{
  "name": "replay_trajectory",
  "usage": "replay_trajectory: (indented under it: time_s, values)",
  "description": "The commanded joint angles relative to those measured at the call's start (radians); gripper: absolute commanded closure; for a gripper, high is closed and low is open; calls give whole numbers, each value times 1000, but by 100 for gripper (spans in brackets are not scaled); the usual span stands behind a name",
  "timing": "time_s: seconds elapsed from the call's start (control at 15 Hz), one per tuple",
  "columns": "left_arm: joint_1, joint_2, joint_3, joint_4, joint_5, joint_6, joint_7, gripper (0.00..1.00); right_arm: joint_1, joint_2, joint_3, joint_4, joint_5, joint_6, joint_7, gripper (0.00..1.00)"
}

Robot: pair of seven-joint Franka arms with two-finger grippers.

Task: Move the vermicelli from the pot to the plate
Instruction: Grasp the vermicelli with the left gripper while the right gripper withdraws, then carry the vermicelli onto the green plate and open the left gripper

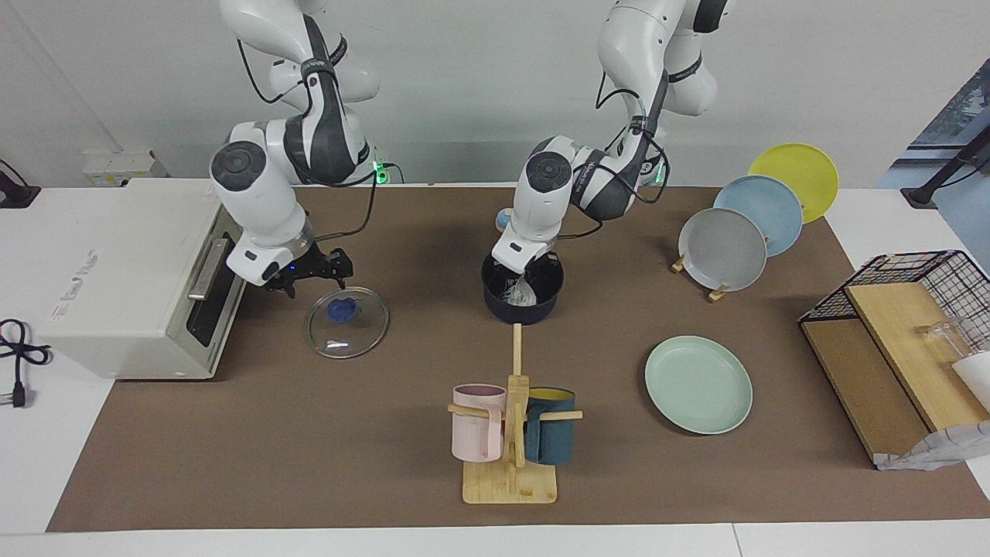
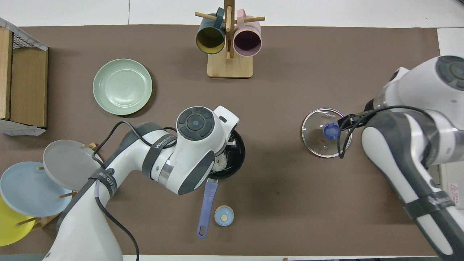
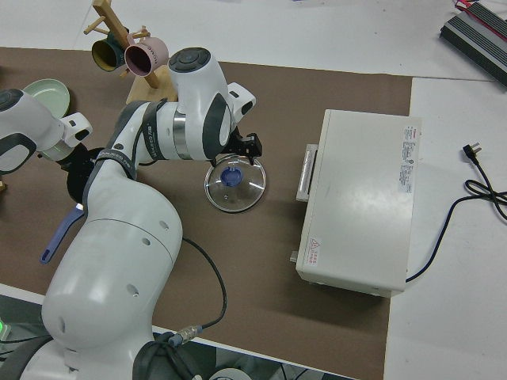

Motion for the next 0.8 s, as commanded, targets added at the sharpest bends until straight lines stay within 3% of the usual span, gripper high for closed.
replay_trajectory:
  time_s: [0.0, 0.2, 0.4, 0.73]
  values:
    - [42, -98, 5, 81, -10, -199, 39, 100, -32, -24, -4, 161, -21, -214, -21, 0]
    - [107, -110, 7, 231, -13, -377, 63, 100, -43, -22, -2, 333, -58, -350, -23, 0]
    - [263, -93, 8, 365, -39, -471, 163, 100, -75, -5, -2, 367, -38, -374, -27, 0]
    - [503, -3, 10, 408, -40, -375, 470, 100, -70, -10, 1, 376, -40, -396, -20, 0]
